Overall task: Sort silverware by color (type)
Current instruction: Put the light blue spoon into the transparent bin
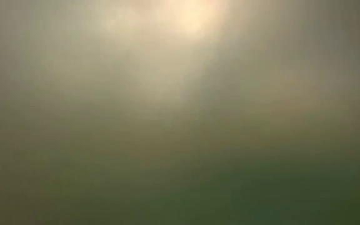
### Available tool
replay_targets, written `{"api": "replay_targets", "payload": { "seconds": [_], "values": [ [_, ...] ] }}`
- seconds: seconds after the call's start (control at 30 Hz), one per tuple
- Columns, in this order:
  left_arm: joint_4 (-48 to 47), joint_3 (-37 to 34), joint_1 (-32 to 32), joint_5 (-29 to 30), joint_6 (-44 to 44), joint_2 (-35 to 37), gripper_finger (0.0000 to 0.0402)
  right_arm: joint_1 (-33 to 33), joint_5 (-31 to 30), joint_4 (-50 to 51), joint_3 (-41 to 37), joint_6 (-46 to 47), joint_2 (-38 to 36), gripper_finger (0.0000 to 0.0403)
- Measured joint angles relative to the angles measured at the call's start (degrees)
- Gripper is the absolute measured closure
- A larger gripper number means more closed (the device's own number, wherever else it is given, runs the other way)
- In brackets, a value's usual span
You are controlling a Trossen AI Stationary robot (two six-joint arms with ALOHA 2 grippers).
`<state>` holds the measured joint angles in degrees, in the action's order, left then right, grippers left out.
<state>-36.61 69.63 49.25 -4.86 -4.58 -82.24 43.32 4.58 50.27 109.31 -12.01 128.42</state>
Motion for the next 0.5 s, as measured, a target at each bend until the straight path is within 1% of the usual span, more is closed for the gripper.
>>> {"api": "replay_targets", "payload": {
  "seconds": [0.13, 0.3, 0.5],
  "values": [
    [0.56, 0.00, 0.00, 0.04, 0.00, 0.00, 0.0313, -0.06, 0.86, 0.13, 0.42, -0.40, 1.00, 0.0275],
    [0.63, 0.00, 0.00, 0.04, 0.00, 0.00, 0.0313, -0.58, 5.50, 0.59, 1.45, 0.48, 1.34, 0.0275],
    [0.58, 0.00, 0.00, 0.04, -0.02, 0.00, 0.0312, -1.97, 8.44, 7.02, 4.84, -0.72, 1.66, 0.0275]
  ]
}}
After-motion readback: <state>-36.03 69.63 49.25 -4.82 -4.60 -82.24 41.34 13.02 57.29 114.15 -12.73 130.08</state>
